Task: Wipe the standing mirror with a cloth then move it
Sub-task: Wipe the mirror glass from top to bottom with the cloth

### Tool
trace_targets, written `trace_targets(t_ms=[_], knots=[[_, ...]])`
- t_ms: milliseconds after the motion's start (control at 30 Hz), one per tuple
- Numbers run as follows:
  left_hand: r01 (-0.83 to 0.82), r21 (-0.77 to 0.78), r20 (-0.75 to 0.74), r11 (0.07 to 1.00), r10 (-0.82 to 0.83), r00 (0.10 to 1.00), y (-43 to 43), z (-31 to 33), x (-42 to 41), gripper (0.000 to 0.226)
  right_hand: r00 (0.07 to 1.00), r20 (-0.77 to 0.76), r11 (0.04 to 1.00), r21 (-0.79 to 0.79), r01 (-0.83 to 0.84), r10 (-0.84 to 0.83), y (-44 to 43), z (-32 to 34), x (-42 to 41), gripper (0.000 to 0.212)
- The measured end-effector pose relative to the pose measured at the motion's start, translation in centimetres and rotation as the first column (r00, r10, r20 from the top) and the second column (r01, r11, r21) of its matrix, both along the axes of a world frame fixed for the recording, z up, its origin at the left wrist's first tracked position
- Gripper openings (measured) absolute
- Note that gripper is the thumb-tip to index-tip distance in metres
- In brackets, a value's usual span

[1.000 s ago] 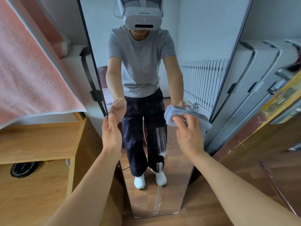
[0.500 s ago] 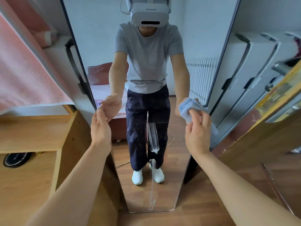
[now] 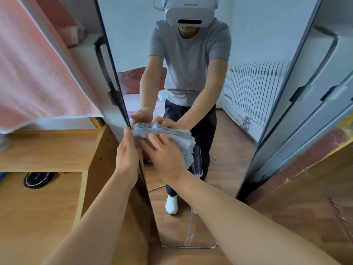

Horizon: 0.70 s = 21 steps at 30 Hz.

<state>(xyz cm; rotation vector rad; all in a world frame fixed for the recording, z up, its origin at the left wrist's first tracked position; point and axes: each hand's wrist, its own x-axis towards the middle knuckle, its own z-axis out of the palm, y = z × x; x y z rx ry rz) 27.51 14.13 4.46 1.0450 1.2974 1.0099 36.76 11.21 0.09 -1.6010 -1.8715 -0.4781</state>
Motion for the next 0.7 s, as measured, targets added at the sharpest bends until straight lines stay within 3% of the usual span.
trace_targets(t_ms=[100, 200, 400, 700], knots=[[0.005, -0.024, 0.002, 1.000, -0.005, 1.000, -0.5, -0.5, -0.3, 0.045, 0.991, 0.136, 0.994, -0.107, -0.003, 0.017, 0.4, -0.5, -1.1, 0.044], [0.009, -0.022, -0.016, 1.000, -0.009, 1.000, -1.1, -1.7, -0.4, 0.040, 0.985, 0.161, 0.994, -0.099, -0.047, 0.062, -0.5, -1.2, 0.3, 0.028], [-0.069, 0.015, -0.130, 0.998, 0.070, 0.989, -0.4, -2.4, 1.1, 0.050, 0.973, 0.232, 0.993, -0.118, 0.021, 0.007, -4.5, -3.2, 6.1, 0.029], [-0.197, 0.029, -0.134, 0.980, 0.199, 0.971, -0.4, -3.3, 3.2, 0.052, 0.974, 0.131, 0.974, -0.114, 0.198, -0.183, -10.6, -4.2, 15.5, 0.037]])
